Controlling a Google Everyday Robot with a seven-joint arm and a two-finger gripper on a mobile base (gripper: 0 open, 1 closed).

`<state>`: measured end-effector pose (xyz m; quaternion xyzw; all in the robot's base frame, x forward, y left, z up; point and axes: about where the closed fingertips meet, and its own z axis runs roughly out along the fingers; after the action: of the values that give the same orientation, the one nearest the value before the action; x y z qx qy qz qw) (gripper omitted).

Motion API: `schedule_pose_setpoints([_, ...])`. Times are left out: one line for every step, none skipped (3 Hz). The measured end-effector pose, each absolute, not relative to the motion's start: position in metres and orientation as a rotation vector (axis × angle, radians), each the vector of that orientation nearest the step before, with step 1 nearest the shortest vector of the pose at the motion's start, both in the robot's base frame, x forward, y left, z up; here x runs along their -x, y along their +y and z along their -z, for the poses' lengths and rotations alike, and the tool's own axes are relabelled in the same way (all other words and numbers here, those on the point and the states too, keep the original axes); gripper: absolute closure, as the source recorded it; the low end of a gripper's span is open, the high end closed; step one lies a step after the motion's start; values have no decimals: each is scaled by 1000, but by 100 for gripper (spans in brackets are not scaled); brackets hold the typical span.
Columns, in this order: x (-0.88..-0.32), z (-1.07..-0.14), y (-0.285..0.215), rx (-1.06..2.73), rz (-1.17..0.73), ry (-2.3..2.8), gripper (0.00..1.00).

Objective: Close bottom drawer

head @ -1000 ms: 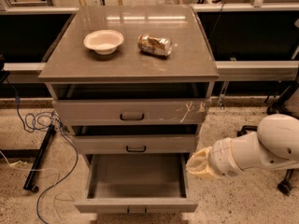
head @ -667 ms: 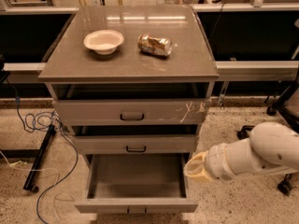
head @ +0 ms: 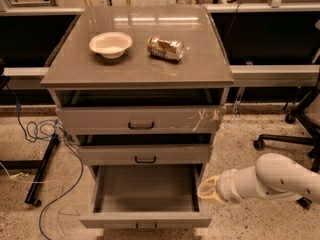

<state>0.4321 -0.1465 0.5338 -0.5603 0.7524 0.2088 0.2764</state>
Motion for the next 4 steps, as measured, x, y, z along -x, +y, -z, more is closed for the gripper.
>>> schedule_pose_setpoints([-460, -464, -131, 1540, -659, 1942, 100])
schedule_pose_setpoints([-460, -464, -131, 1540, -659, 1942, 100])
schedule_pose_setpoints([-455, -447, -120, 1434, -686, 1852, 100])
schedule_pose_setpoints([-448, -431, -117, 1314, -702, 1765, 100])
